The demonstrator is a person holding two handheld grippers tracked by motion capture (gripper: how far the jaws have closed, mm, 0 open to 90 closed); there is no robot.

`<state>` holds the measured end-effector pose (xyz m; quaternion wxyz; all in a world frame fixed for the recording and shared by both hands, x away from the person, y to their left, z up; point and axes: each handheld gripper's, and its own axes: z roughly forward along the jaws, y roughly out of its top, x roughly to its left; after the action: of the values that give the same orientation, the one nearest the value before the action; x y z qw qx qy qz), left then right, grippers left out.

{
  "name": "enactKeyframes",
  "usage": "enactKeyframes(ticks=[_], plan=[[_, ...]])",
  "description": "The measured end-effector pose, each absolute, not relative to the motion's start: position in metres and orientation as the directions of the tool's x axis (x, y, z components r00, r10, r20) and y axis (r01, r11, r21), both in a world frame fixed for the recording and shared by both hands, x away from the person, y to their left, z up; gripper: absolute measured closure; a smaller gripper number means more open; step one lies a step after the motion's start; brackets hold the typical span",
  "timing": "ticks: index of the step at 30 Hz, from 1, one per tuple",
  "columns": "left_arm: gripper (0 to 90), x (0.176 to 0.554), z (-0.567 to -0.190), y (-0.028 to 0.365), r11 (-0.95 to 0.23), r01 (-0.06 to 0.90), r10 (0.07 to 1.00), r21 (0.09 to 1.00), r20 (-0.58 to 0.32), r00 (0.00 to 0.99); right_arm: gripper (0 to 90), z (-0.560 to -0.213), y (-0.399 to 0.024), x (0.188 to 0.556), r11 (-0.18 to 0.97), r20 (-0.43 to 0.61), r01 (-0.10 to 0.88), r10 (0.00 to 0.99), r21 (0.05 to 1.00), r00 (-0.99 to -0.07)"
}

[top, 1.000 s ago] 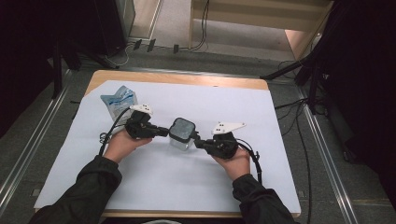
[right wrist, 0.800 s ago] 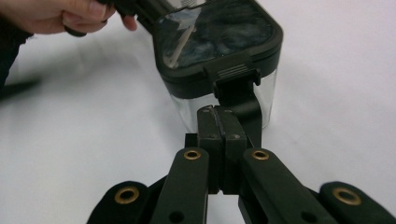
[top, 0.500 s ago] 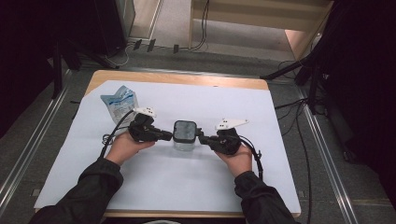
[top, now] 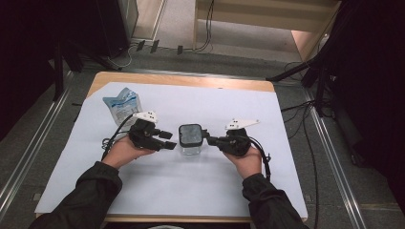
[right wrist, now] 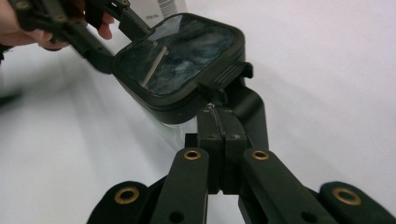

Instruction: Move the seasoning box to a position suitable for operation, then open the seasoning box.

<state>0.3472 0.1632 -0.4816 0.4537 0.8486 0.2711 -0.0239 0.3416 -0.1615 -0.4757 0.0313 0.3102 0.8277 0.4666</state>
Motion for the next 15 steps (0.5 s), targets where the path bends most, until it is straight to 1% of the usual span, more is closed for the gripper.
enactKeyframes(ticks=[1,3,4,5,8,9,11,13,15], plan=[[42.3,0.346,-0.481,0.163,-0.444,0.473,0.437,0.761,-0.277,0.856,90.0,-0.476,-0.161,0.342,0.372,0.238,0.484,0.543,0.792,-0.806],[31.6,0.346,-0.479,0.161,-0.443,0.47,0.436,0.764,-0.274,0.857,90.0,-0.474,-0.165,0.343,0.364,0.242,0.491,0.551,0.792,-0.799],[28.6,0.346,-0.478,0.16,-0.444,0.475,0.437,0.76,-0.279,0.855,90.0,-0.474,-0.167,0.344,0.356,0.246,0.494,0.555,0.793,-0.794],[23.6,0.347,-0.477,0.157,-0.44,0.479,0.433,0.76,-0.288,0.854,90.0,-0.473,-0.17,0.345,0.346,0.254,0.506,0.566,0.79,-0.784],[15.8,0.348,-0.477,0.154,-0.435,0.483,0.423,0.76,-0.301,0.854,90.0,-0.475,-0.173,0.348,0.34,0.26,0.516,0.575,0.786,-0.776],[13.7,0.348,-0.477,0.154,-0.435,0.483,0.423,0.76,-0.301,0.854,90.0,-0.475,-0.173,0.35,0.339,0.264,0.522,0.579,0.783,-0.771],[13.5,0.349,-0.477,0.152,-0.434,0.48,0.419,0.763,-0.3,0.857,90.0,-0.476,-0.174,0.351,0.338,0.268,0.53,0.585,0.777,-0.766],[10.5,0.351,-0.477,0.15,-0.446,0.473,0.427,0.76,-0.284,0.858,90.0,-0.479,-0.173,0.355,0.34,0.272,0.537,0.588,0.772,-0.762],[10.1,0.352,-0.477,0.147,-0.451,0.462,0.42,0.763,-0.275,0.865,90.0,-0.479,-0.173,0.356,0.338,0.273,0.54,0.591,0.771,-0.759]])
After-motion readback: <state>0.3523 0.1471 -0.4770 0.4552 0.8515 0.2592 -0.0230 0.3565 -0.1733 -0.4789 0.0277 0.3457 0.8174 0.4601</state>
